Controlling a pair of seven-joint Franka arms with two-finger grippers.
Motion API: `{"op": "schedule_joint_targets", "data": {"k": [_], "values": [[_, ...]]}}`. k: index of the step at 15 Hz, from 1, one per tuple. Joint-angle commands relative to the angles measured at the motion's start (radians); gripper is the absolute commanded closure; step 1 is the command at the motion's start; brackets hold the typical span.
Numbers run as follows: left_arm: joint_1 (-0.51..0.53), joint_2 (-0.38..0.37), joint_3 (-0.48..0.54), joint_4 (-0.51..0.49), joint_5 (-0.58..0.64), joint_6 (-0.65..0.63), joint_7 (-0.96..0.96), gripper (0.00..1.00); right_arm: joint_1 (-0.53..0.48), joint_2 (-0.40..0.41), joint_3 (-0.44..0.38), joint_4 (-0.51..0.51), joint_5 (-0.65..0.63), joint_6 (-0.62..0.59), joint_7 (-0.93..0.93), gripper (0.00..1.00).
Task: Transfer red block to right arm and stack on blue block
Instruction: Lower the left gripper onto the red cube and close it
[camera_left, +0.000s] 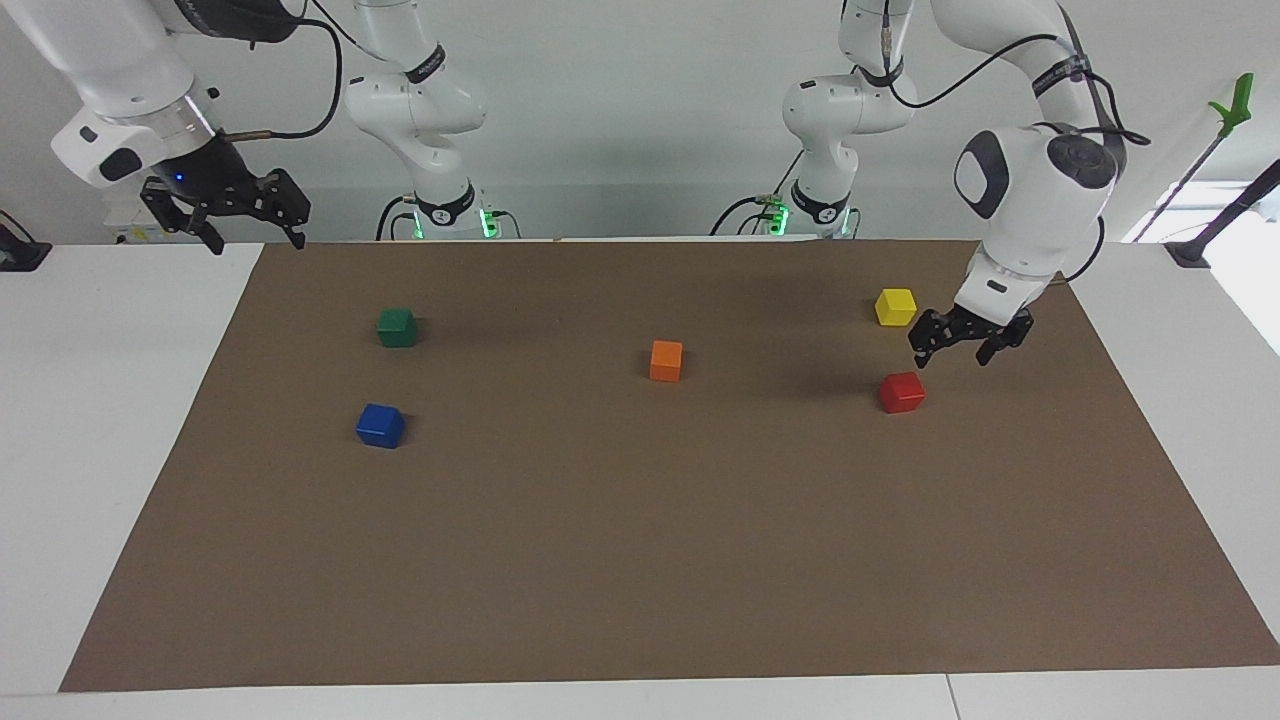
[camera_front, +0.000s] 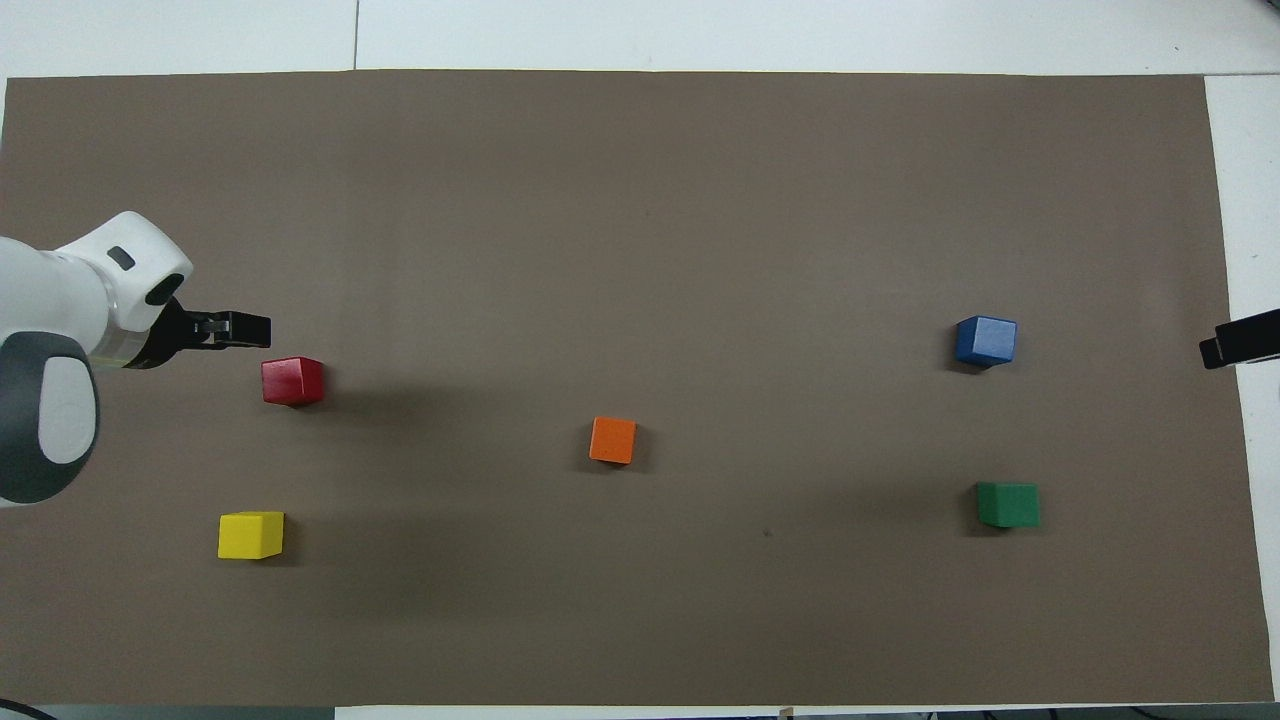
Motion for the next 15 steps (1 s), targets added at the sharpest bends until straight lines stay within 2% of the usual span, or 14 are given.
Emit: {"op": "schedule_joint_targets", "data": {"k": [1, 3, 5, 8, 11, 12, 13, 14, 15], "values": [[0.004, 0.042, -0.003, -0.066, -0.009, 0.115, -0.023, 0.00, 0.006, -0.105, 0.006, -0.185, 0.064, 0.110, -0.021, 0.00], [0.003, 0.069, -0.003, -0.096, -0.009, 0.175, -0.042, 0.00, 0.000, -0.131, 0.004, -0.259, 0.148, 0.152, -0.021, 0.00], [0.003, 0.069, -0.003, -0.135, -0.009, 0.218, -0.042, 0.00, -0.006, -0.125, 0.004, -0.273, 0.252, 0.155, -0.023, 0.00], [0.001, 0.078, -0.003, -0.162, -0.009, 0.242, -0.049, 0.00, -0.018, -0.123, 0.003, -0.344, 0.458, 0.202, -0.038, 0.00], [-0.008, 0.078, -0.003, -0.192, -0.009, 0.248, -0.059, 0.00, -0.041, -0.120, 0.003, -0.406, 0.646, 0.227, -0.136, 0.00], [-0.014, 0.081, -0.003, -0.196, -0.009, 0.253, -0.086, 0.15, -0.067, -0.119, 0.003, -0.437, 0.730, 0.226, -0.191, 0.00], [-0.016, 0.086, -0.003, -0.199, -0.009, 0.253, -0.121, 0.50, -0.081, -0.111, 0.003, -0.465, 0.797, 0.218, -0.257, 0.00], [-0.020, 0.086, -0.005, -0.199, -0.009, 0.235, -0.153, 0.97, -0.101, -0.101, 0.003, -0.491, 0.866, 0.210, -0.335, 0.00], [-0.022, 0.084, -0.006, -0.190, -0.009, 0.204, -0.157, 1.00, -0.116, -0.090, 0.003, -0.512, 0.932, 0.192, -0.393, 0.00]]}}
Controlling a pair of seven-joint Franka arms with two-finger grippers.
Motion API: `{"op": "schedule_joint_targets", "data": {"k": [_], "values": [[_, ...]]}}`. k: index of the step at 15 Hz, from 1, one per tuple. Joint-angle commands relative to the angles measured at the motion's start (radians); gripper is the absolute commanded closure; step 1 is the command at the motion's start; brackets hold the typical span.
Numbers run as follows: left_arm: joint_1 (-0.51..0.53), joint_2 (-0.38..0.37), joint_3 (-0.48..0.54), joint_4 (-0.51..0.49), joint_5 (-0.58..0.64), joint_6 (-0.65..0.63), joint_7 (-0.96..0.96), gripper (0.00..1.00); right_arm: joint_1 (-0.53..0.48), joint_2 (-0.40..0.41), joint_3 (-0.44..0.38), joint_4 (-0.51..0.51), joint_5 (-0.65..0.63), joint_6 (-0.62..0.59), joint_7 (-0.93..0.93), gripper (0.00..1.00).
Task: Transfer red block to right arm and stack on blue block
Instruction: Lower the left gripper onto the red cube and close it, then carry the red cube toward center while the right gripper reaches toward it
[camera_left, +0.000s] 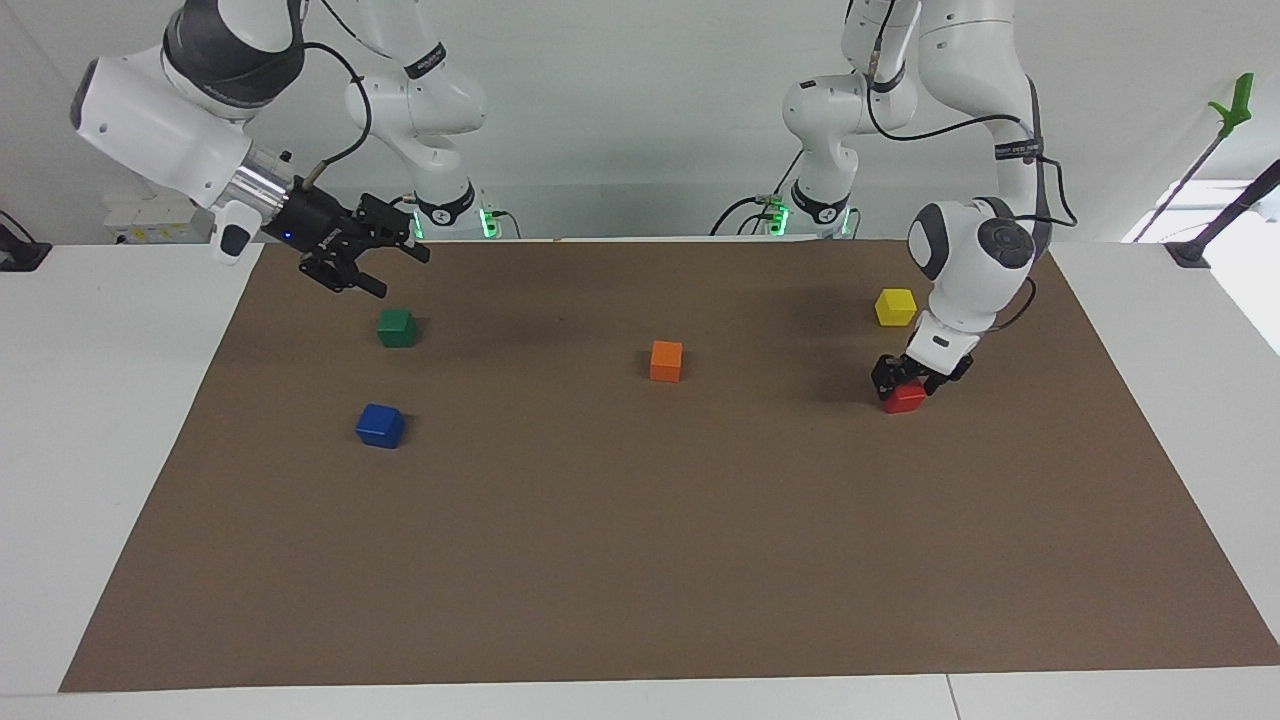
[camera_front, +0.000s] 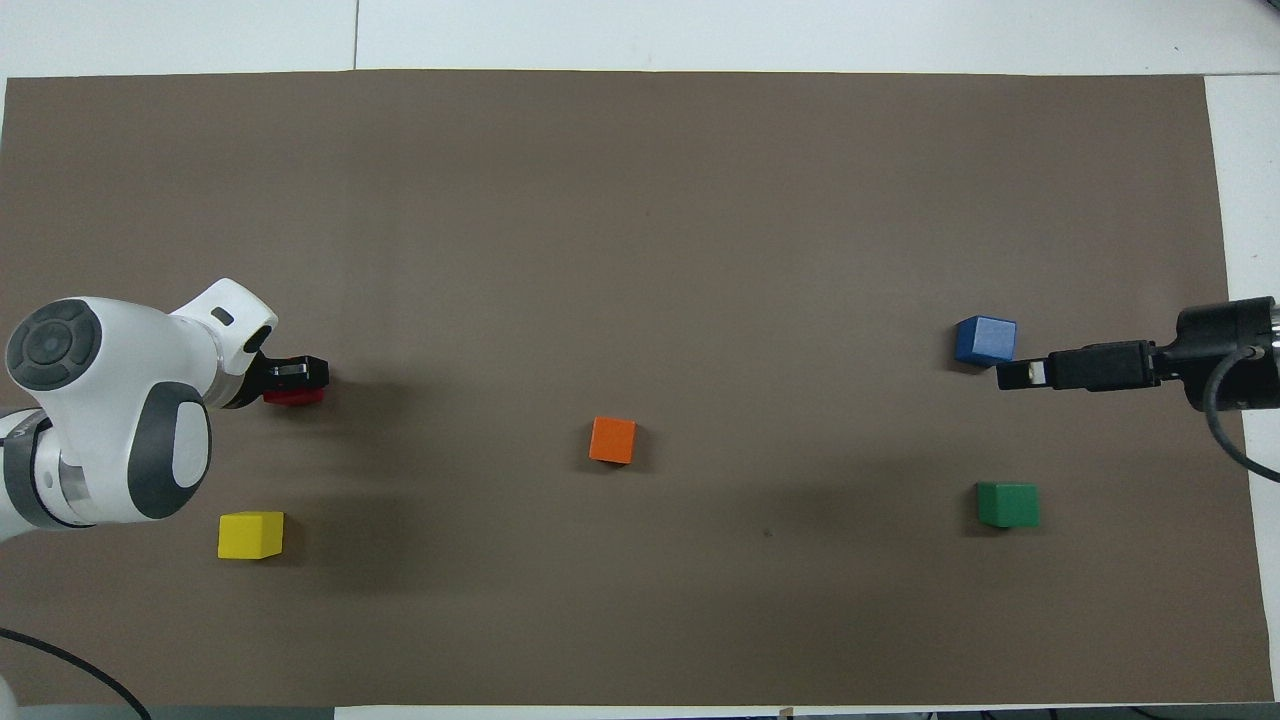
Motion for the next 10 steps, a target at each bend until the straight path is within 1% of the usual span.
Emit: {"op": "schedule_joint_targets", "data": {"k": [1, 2, 4, 5, 6, 7, 9, 10], "values": [[-0.020, -0.005, 0.003, 0.014, -0.010, -0.057, -0.050, 1.00, -0.048, 0.011, 0.005, -0.088, 0.190, -0.040, -0.165, 0.00], [-0.040, -0.005, 0.003, 0.061, -0.018, -0.127, -0.056, 1.00, -0.048, 0.013, 0.005, -0.101, 0.253, -0.066, -0.173, 0.00], [-0.060, -0.011, -0.002, 0.176, -0.021, -0.314, -0.127, 1.00, -0.046, 0.013, 0.005, -0.152, 0.387, -0.104, -0.177, 0.00], [-0.076, -0.014, -0.004, 0.226, -0.027, -0.393, -0.166, 1.00, -0.045, 0.013, 0.005, -0.173, 0.425, -0.121, -0.203, 0.00], [-0.098, -0.019, -0.004, 0.279, -0.063, -0.457, -0.206, 1.00, -0.043, 0.016, 0.005, -0.195, 0.443, -0.141, -0.261, 0.00], [-0.118, -0.027, -0.004, 0.319, -0.128, -0.504, -0.246, 1.00, -0.042, 0.029, 0.005, -0.215, 0.467, -0.168, -0.310, 0.00], [-0.125, -0.053, -0.008, 0.377, -0.243, -0.568, -0.360, 1.00, -0.041, 0.059, 0.005, -0.250, 0.547, -0.254, -0.366, 0.00], [-0.125, -0.068, -0.023, 0.394, -0.313, -0.591, -0.446, 1.00, -0.035, 0.060, 0.005, -0.261, 0.567, -0.274, -0.386, 0.00]]}}
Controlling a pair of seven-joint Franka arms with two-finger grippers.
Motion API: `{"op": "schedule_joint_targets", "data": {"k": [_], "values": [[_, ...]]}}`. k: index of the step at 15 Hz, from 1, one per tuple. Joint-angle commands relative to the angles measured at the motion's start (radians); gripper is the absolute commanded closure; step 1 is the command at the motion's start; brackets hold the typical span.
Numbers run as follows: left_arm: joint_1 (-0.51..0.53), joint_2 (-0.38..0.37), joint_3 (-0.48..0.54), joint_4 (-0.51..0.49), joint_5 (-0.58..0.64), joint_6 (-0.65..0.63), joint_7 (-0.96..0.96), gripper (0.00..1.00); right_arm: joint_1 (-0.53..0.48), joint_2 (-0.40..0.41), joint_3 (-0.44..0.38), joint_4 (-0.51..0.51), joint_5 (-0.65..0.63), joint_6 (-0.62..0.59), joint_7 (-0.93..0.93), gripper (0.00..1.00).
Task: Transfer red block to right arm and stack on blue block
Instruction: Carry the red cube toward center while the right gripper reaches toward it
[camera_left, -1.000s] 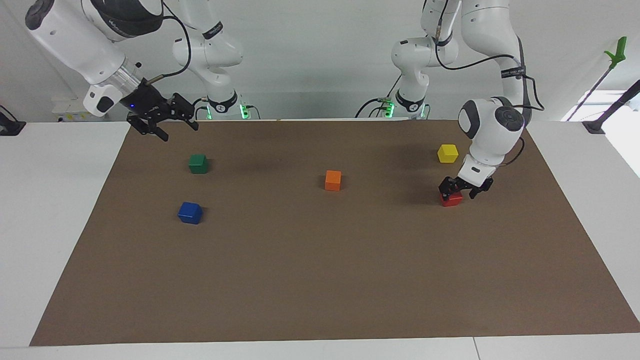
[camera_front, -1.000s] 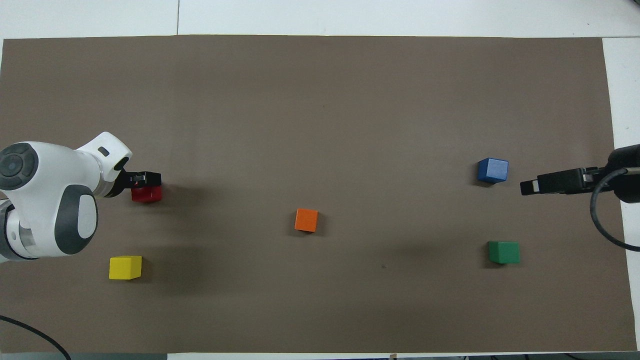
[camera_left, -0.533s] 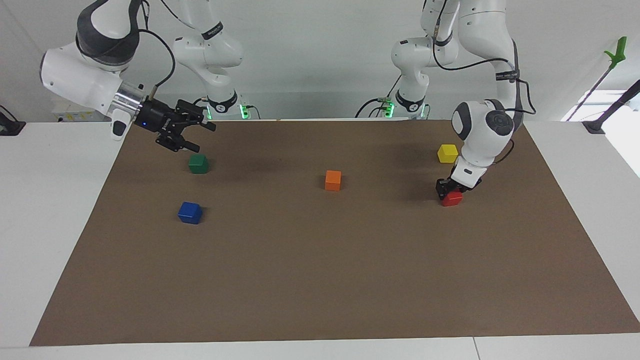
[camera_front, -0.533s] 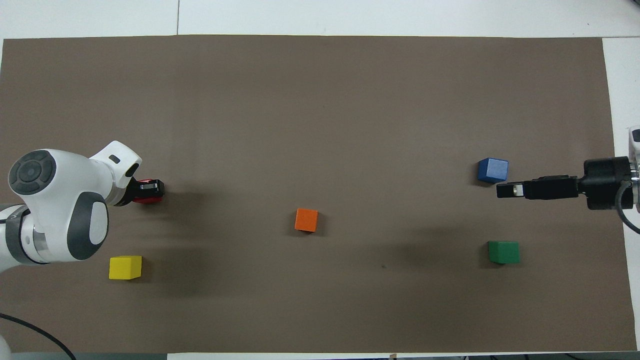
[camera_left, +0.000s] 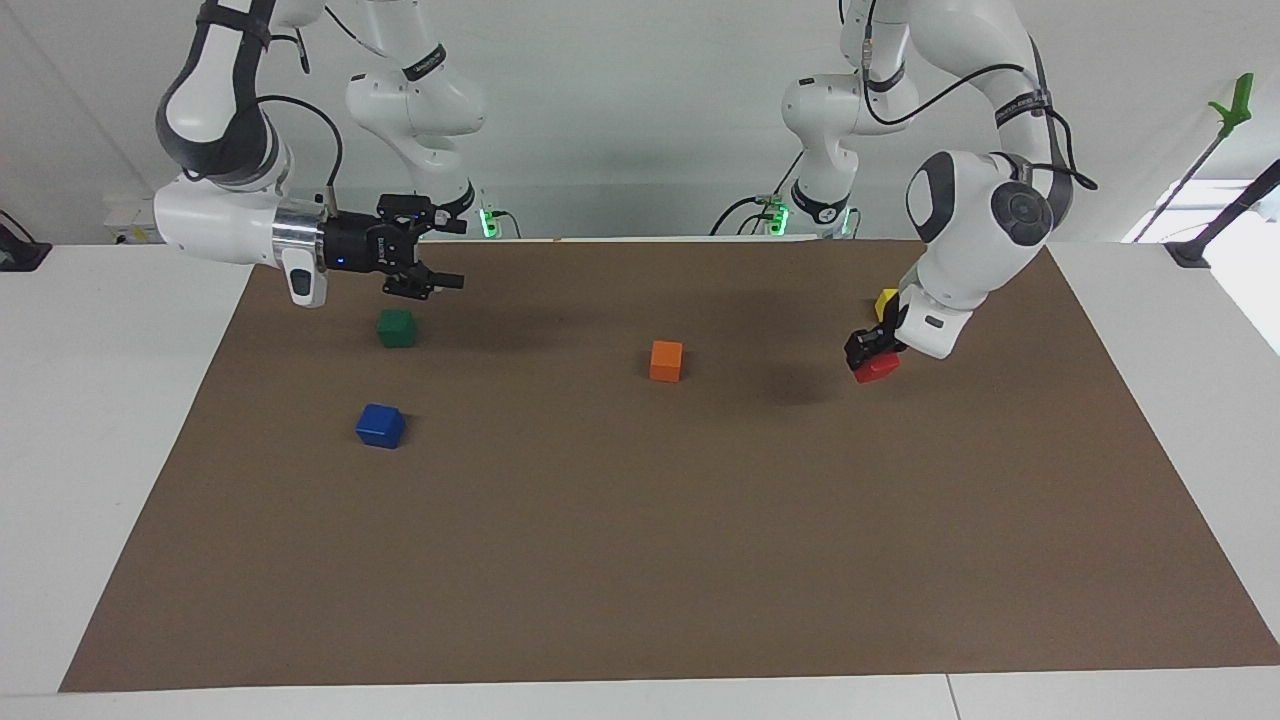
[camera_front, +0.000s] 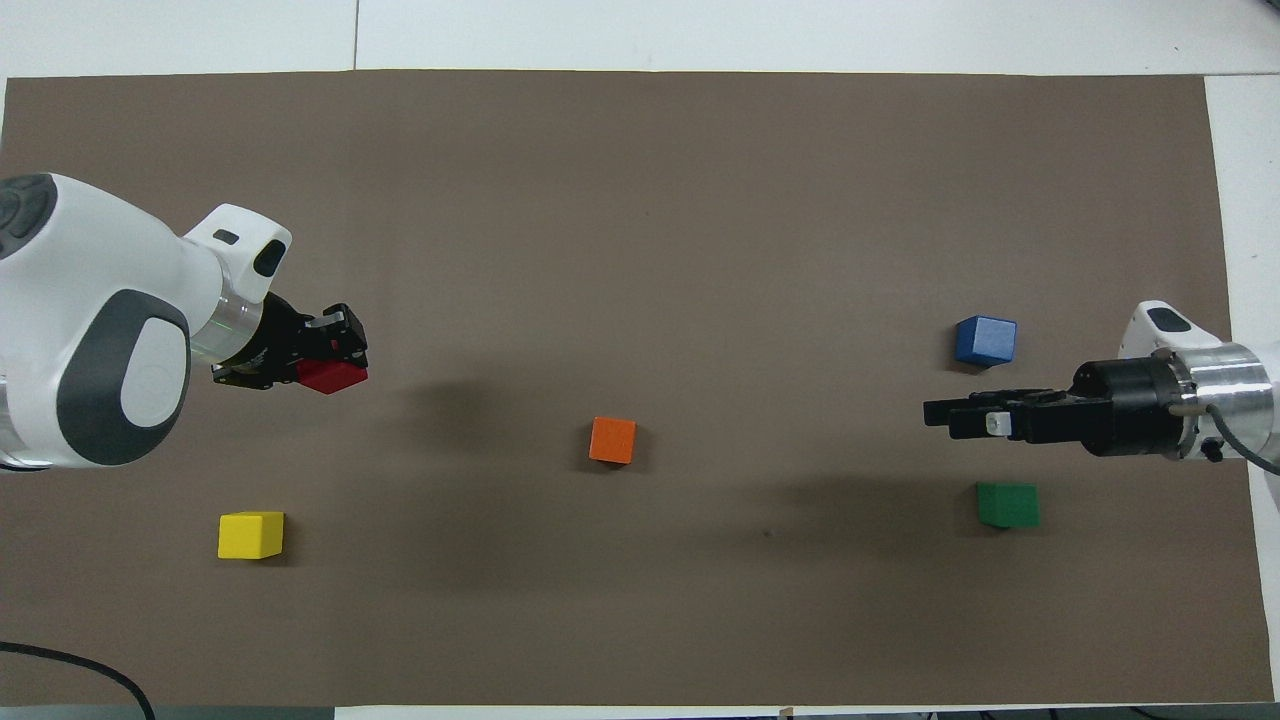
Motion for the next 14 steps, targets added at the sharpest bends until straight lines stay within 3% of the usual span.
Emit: {"op": "schedule_joint_targets", "data": {"k": [1, 4, 6, 8, 11, 14], "values": [[-0.008, -0.050, -0.024, 0.052, -0.161, -0.078, -0.226, 1.00, 0.005, 0.010, 0.002, -0.051, 0.088, -0.065, -0.083, 0.00], [-0.008, -0.093, -0.083, 0.053, -0.253, -0.072, -0.605, 1.00, 0.055, 0.030, 0.002, -0.146, 0.255, -0.142, -0.184, 0.00], [-0.011, -0.142, -0.093, 0.034, -0.420, -0.084, -0.803, 1.00, 0.075, 0.065, 0.004, -0.160, 0.295, -0.188, -0.236, 0.00], [-0.059, -0.156, -0.108, 0.026, -0.526, -0.077, -0.905, 1.00, 0.110, 0.156, 0.004, -0.180, 0.390, -0.309, -0.357, 0.00], [-0.104, -0.170, -0.117, 0.001, -0.683, -0.030, -1.083, 1.00, 0.147, 0.266, 0.004, -0.184, 0.430, -0.401, -0.504, 0.00], [-0.208, -0.231, -0.117, -0.122, -0.799, 0.116, -1.140, 1.00, 0.224, 0.359, 0.004, -0.190, 0.498, -0.500, -0.584, 0.00]]}}
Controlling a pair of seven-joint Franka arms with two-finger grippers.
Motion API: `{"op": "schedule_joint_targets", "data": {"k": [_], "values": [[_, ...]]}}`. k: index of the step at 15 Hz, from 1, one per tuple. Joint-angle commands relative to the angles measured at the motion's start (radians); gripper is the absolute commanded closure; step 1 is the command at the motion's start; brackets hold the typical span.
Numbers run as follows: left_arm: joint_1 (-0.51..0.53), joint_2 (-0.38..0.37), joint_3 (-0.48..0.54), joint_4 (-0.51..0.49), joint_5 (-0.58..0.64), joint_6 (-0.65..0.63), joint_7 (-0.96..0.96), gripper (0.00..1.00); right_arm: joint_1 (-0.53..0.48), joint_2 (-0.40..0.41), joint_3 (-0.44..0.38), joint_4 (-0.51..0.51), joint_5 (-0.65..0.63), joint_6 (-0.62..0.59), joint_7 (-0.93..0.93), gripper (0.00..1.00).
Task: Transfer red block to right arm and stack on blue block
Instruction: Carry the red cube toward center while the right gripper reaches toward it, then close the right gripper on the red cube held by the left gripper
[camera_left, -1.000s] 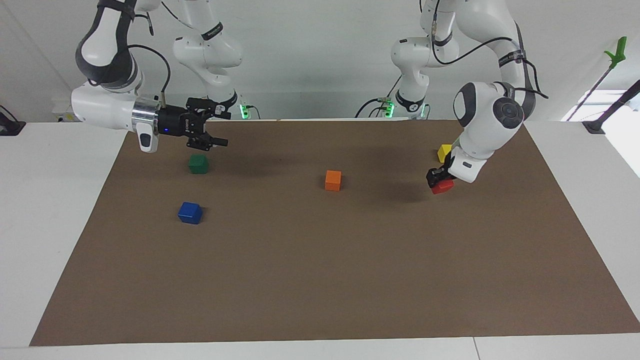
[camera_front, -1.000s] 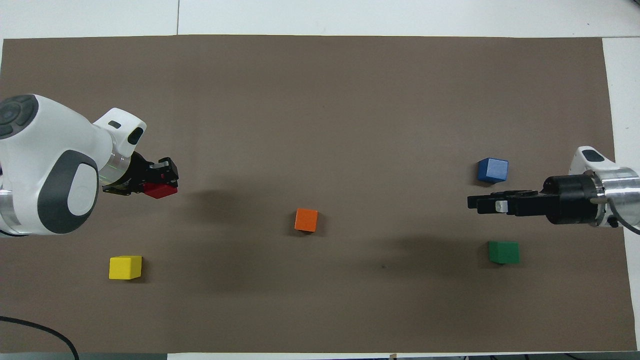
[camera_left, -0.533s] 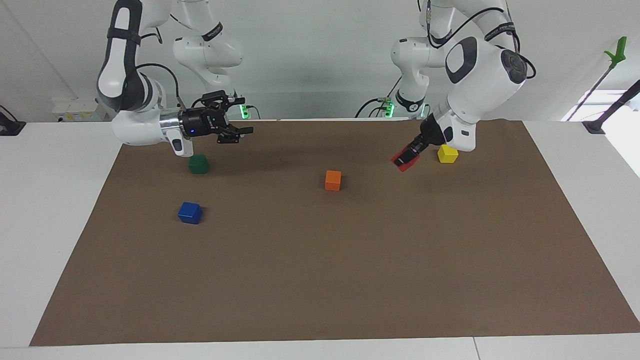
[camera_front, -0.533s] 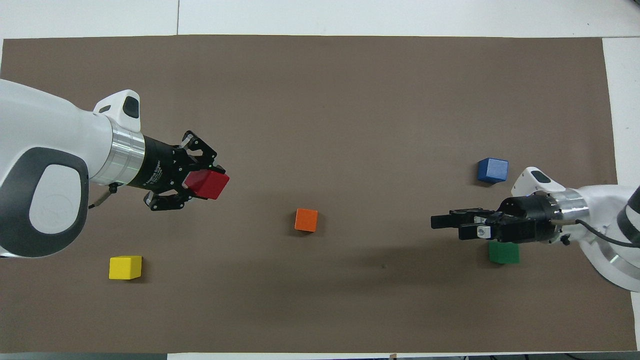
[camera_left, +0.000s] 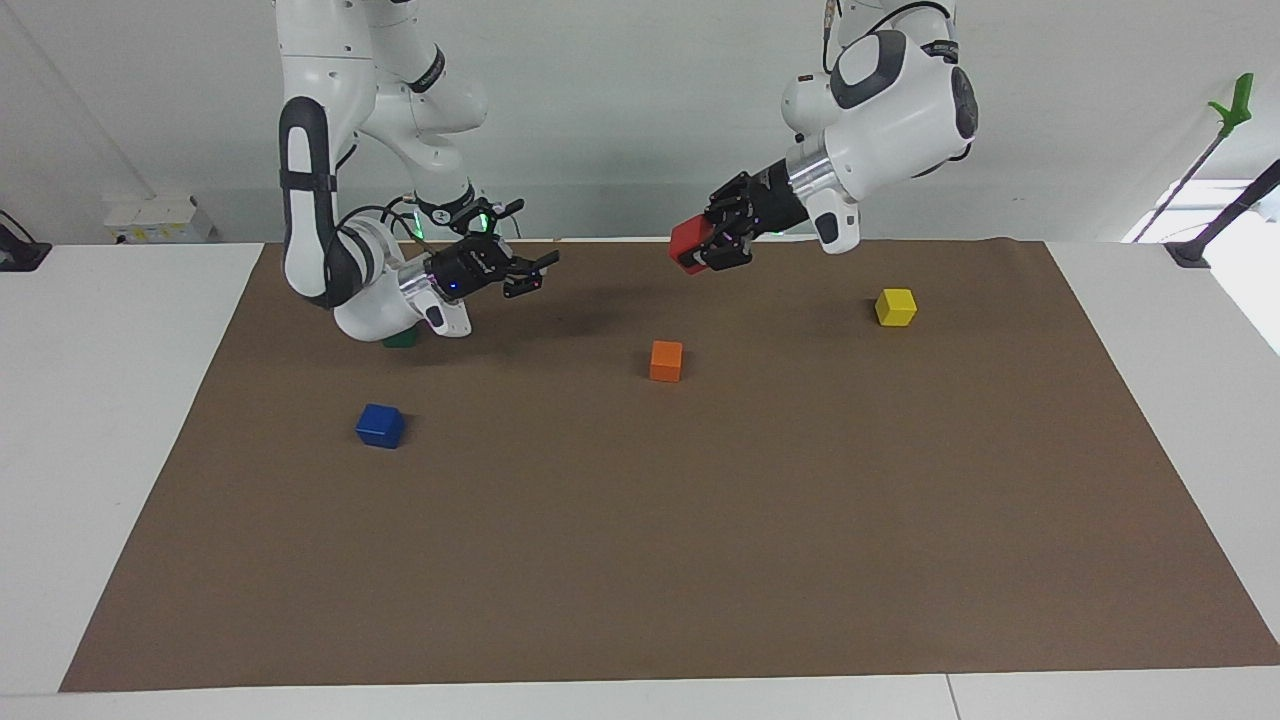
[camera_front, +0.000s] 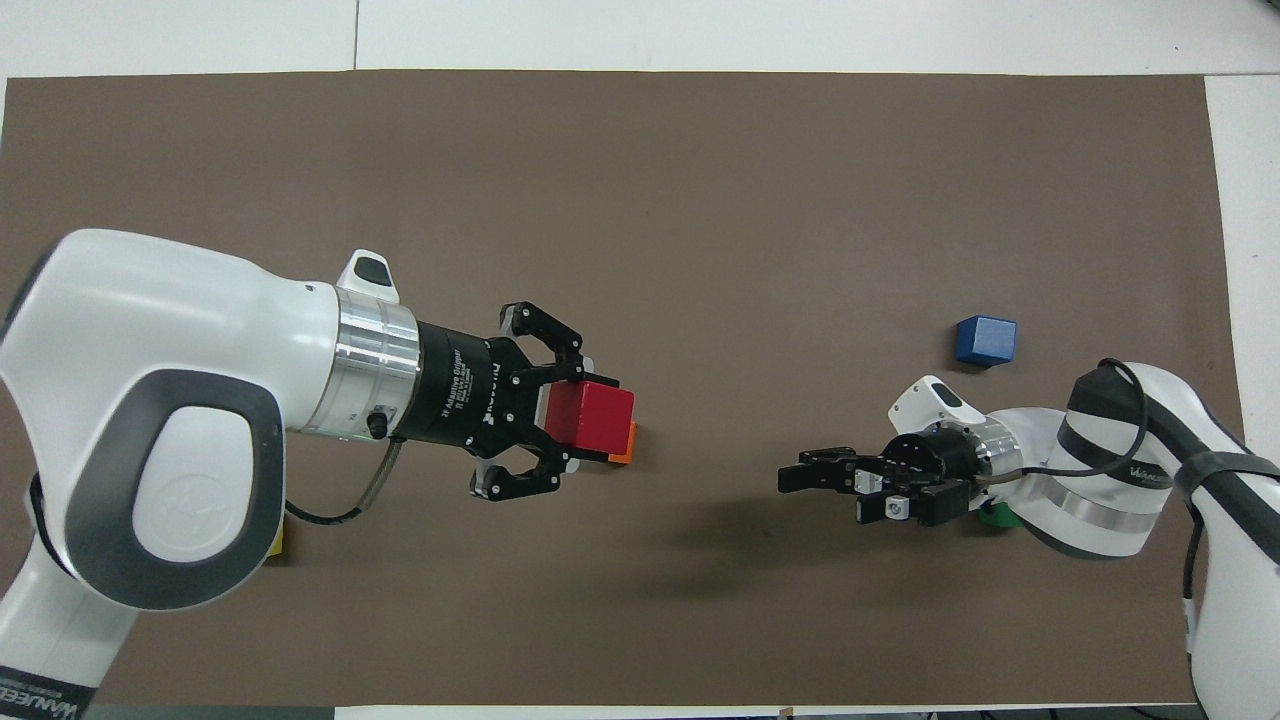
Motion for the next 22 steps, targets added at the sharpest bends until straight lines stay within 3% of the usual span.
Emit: {"op": "schedule_joint_targets", "data": {"k": [1, 4, 8, 12, 20, 21, 22], "values": [[-0.114, -0.093, 0.012, -0.165, -0.112, 0.195, -0.038, 1.00, 0.083, 0.102, 0.000, -0.001, 0.112, -0.109, -0.084, 0.00], [-0.238, -0.105, 0.014, -0.207, -0.112, 0.342, -0.112, 1.00, 0.148, 0.180, 0.001, 0.006, 0.198, -0.181, -0.106, 0.00], [-0.319, -0.106, 0.014, -0.224, -0.112, 0.417, -0.107, 1.00, 0.177, 0.209, 0.001, 0.023, 0.217, -0.182, -0.124, 0.00], [-0.344, -0.136, 0.014, -0.290, -0.109, 0.462, -0.081, 1.00, 0.188, 0.208, 0.021, 0.026, 0.244, -0.182, -0.124, 0.00], [-0.347, -0.140, 0.008, -0.304, -0.109, 0.479, -0.063, 1.00, 0.231, 0.206, 0.032, 0.034, 0.309, -0.166, -0.127, 0.00], [-0.347, -0.140, 0.008, -0.313, -0.108, 0.479, -0.061, 1.00, 0.246, 0.206, 0.032, 0.032, 0.309, -0.163, -0.126, 0.13], [-0.347, -0.142, 0.006, -0.319, -0.109, 0.479, -0.051, 1.00, 0.251, 0.206, 0.032, 0.032, 0.311, -0.148, -0.124, 0.47]]}}
